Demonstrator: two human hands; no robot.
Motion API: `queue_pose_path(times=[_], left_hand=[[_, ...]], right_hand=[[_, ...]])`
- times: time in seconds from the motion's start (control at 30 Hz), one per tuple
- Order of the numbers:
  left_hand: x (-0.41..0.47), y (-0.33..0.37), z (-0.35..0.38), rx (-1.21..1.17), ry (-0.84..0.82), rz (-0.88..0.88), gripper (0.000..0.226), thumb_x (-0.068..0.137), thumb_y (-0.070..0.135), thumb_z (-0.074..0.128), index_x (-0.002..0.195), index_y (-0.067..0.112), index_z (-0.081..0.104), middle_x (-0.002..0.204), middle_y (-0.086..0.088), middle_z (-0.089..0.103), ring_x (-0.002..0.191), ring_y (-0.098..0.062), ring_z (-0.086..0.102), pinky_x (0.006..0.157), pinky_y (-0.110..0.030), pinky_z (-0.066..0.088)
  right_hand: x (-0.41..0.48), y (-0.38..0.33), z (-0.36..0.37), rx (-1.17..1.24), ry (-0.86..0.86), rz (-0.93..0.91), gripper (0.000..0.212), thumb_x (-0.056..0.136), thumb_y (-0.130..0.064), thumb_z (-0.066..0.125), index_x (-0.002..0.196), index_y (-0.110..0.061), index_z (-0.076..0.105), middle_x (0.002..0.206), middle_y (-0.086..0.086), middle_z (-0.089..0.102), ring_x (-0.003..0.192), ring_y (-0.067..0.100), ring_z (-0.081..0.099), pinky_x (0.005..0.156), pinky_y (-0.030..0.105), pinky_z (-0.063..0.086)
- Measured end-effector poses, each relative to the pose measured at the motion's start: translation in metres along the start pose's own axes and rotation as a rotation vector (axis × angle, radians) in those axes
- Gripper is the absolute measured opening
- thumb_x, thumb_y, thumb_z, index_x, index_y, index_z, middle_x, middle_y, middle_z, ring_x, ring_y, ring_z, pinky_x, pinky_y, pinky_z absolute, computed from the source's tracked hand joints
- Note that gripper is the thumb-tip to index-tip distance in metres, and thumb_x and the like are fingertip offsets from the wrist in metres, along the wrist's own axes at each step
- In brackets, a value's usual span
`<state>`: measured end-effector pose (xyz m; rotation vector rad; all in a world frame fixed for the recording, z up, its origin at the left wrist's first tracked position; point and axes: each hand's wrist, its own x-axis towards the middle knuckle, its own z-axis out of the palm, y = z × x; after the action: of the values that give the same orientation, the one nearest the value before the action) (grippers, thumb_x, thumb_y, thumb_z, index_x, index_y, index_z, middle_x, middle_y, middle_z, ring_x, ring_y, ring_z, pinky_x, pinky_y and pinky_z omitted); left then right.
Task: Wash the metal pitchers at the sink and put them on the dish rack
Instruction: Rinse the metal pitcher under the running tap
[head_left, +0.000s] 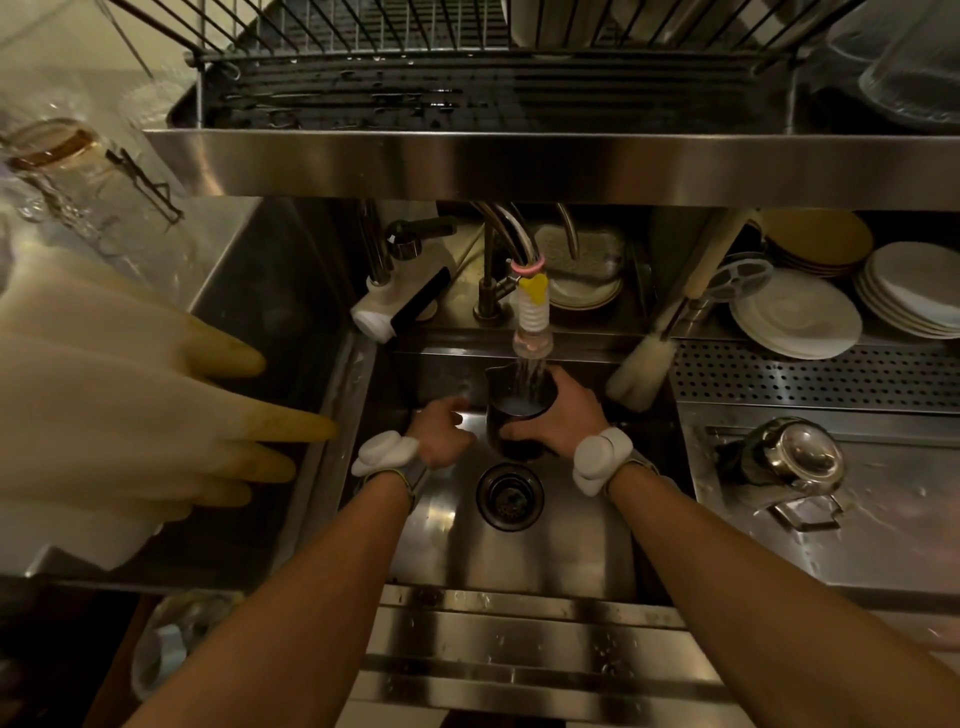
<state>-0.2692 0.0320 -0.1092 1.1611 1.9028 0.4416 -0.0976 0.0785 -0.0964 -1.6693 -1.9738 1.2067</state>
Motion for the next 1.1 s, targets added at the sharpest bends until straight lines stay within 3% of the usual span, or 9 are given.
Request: queue_pose_path(times=[0.17, 0.27, 0.4, 0.47, 0.6, 0.7, 0.83, 0.93, 1.1], left_hand=[[-0.007, 0.006, 0.003, -0.034, -0.136, 0.104, 0.103, 0.060, -0.002, 0.084, 0.146, 0.011, 0.030, 0.140, -0.007, 0.046, 0.134, -0.020, 0.041, 0.094, -0.020, 0.037], [-0.009, 0.007, 0.010, -0.051, -0.145, 0.097, 0.110, 0.054, 0.009, 0.090, 0.144, 0.017, 0.028, 0.126, 0.005, 0.050, 0.122, -0.012, 0.046, 0.094, -0.022, 0.039], [-0.013, 0.011, 0.020, -0.134, -0.074, 0.084, 0.104, 0.052, 0.011, 0.090, 0.139, 0.014, 0.032, 0.115, 0.006, 0.051, 0.115, -0.015, 0.052, 0.089, -0.026, 0.044], [-0.014, 0.014, 0.023, -0.147, -0.050, 0.080, 0.102, 0.055, 0.011, 0.089, 0.139, 0.011, 0.031, 0.114, 0.006, 0.049, 0.109, -0.012, 0.049, 0.086, -0.024, 0.041], [-0.011, 0.014, 0.028, -0.150, -0.017, 0.049, 0.098, 0.057, 0.015, 0.090, 0.135, 0.008, 0.031, 0.117, 0.000, 0.054, 0.107, -0.013, 0.051, 0.085, -0.022, 0.041], [-0.007, 0.013, 0.027, -0.119, -0.095, 0.044, 0.100, 0.058, 0.014, 0.089, 0.138, 0.008, 0.029, 0.116, 0.003, 0.052, 0.113, -0.012, 0.050, 0.089, -0.022, 0.040], [-0.004, 0.005, 0.018, 0.006, -0.088, 0.017, 0.090, 0.054, 0.019, 0.091, 0.132, 0.010, 0.048, 0.128, -0.004, 0.059, 0.118, -0.020, 0.056, 0.094, -0.028, 0.046], [0.001, -0.001, 0.011, 0.060, -0.055, -0.021, 0.091, 0.056, 0.029, 0.090, 0.135, 0.011, 0.048, 0.131, -0.009, 0.057, 0.119, -0.024, 0.056, 0.102, -0.035, 0.046], [0.002, -0.005, 0.007, 0.057, -0.105, -0.047, 0.071, 0.068, 0.025, 0.084, 0.130, 0.010, 0.052, 0.123, -0.012, 0.061, 0.112, -0.025, 0.061, 0.097, -0.031, 0.049]], right_hand=[[-0.011, 0.005, 0.004, 0.204, -0.006, 0.111, 0.099, 0.047, -0.038, 0.091, 0.131, -0.013, 0.044, 0.116, -0.005, 0.059, 0.107, 0.014, 0.058, 0.088, 0.025, 0.049], [-0.013, 0.007, 0.007, 0.261, -0.044, 0.106, 0.102, 0.036, -0.050, 0.088, 0.125, -0.016, 0.052, 0.113, -0.005, 0.065, 0.104, 0.015, 0.064, 0.089, 0.031, 0.055], [-0.018, 0.006, 0.002, 0.359, -0.061, 0.052, 0.080, 0.056, -0.026, 0.090, 0.127, -0.016, 0.054, 0.111, -0.006, 0.063, 0.105, 0.013, 0.061, 0.088, 0.025, 0.050], [-0.021, 0.009, -0.003, 0.371, -0.027, 0.062, 0.076, 0.060, -0.024, 0.089, 0.127, -0.016, 0.053, 0.112, -0.004, 0.059, 0.105, 0.012, 0.057, 0.086, 0.024, 0.047], [-0.019, 0.016, -0.009, 0.286, 0.040, 0.107, 0.037, 0.070, -0.031, 0.083, 0.082, -0.016, 0.051, 0.077, -0.004, 0.054, 0.068, 0.009, 0.052, 0.060, 0.019, 0.043], [-0.014, 0.018, -0.014, 0.239, 0.004, 0.068, 0.037, 0.073, -0.030, 0.080, 0.063, -0.017, 0.047, 0.063, -0.001, 0.051, 0.059, 0.011, 0.048, 0.055, 0.022, 0.041], [-0.015, 0.012, -0.018, 0.107, -0.035, 0.043, 0.035, 0.074, -0.028, 0.080, 0.060, -0.018, 0.049, 0.063, 0.000, 0.051, 0.058, 0.011, 0.046, 0.054, 0.021, 0.038], [-0.015, 0.012, -0.022, 0.040, -0.043, 0.028, 0.033, 0.074, -0.025, 0.080, 0.059, -0.018, 0.051, 0.061, -0.001, 0.051, 0.057, 0.009, 0.046, 0.054, 0.020, 0.038], [-0.013, 0.010, -0.027, -0.100, -0.010, 0.017, 0.018, 0.079, -0.022, 0.073, 0.071, -0.014, 0.060, 0.065, -0.003, 0.054, 0.064, 0.012, 0.052, 0.054, 0.019, 0.038]])
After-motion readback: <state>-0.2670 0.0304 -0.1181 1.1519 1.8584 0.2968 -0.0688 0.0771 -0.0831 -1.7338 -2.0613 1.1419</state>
